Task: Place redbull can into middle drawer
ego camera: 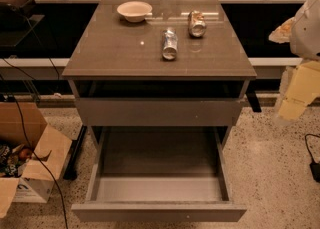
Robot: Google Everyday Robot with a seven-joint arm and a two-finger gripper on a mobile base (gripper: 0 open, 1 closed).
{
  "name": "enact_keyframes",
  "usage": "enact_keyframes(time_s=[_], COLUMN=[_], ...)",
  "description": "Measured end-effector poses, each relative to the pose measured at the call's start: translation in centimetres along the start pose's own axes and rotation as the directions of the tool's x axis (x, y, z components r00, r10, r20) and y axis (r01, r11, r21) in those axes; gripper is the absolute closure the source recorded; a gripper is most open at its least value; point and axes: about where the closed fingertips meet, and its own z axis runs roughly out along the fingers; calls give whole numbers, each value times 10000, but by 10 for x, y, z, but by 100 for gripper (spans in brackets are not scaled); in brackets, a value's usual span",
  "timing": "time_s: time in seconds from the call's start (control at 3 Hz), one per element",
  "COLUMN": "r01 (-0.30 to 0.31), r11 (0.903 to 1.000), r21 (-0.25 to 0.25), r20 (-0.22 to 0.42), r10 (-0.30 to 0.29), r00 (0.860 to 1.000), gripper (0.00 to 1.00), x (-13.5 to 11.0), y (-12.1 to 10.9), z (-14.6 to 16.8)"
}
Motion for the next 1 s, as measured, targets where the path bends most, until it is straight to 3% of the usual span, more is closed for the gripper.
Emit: enact_keyframes(time_s=[0.33,1.0], r01=[0,38], r11=[10000,9999], r21=[2,112], r20=[3,963], r10=[0,-49], r00=[10000,9953], gripper=[0,0], x=[0,-40], y=[0,-11], z=[0,27])
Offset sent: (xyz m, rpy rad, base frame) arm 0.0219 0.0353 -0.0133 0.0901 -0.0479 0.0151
